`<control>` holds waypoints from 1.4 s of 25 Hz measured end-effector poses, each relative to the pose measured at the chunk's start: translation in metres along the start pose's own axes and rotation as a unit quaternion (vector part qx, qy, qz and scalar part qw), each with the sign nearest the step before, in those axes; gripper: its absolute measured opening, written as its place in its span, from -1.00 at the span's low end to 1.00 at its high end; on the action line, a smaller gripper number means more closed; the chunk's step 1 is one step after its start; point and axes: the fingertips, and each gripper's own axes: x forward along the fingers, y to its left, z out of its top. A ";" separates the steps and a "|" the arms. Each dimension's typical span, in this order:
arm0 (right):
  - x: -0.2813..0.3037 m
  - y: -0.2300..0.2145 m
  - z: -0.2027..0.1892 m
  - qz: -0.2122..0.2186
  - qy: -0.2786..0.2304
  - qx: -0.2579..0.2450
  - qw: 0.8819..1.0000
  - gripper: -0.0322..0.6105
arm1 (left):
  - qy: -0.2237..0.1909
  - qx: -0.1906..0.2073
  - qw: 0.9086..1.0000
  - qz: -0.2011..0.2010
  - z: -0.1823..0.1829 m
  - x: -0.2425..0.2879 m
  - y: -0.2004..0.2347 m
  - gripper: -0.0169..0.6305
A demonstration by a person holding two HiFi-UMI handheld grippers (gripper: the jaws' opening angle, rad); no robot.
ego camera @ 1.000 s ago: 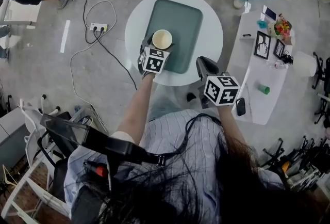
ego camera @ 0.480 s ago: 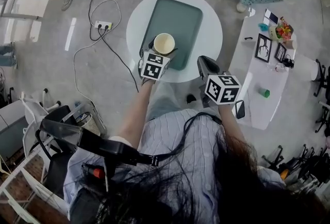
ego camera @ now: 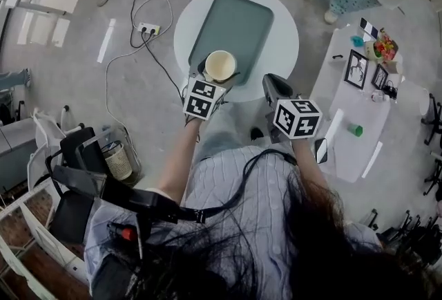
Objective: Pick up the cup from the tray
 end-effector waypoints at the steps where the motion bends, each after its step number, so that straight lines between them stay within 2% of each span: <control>1: -0.002 0.003 -0.001 0.006 -0.002 -0.002 1.000 -0.76 | 0.000 0.002 1.000 0.005 0.000 -0.007 -0.004 0.43; 11: -0.043 0.008 -0.032 0.052 -0.005 -0.021 0.998 -0.76 | -0.016 -0.028 0.998 0.049 -0.015 -0.057 -0.067 0.43; 19: -0.079 0.008 -0.062 0.086 -0.004 -0.045 0.995 -0.76 | -0.048 -0.067 0.994 0.073 -0.031 -0.081 -0.118 0.43; 30: -0.127 0.032 -0.098 0.123 -0.003 -0.055 0.991 -0.76 | -0.062 -0.083 0.989 0.108 -0.055 -0.138 -0.169 0.43; 35: -0.137 0.036 -0.113 0.138 0.009 -0.058 0.989 -0.76 | -0.059 -0.087 0.988 0.117 -0.063 -0.147 -0.189 0.43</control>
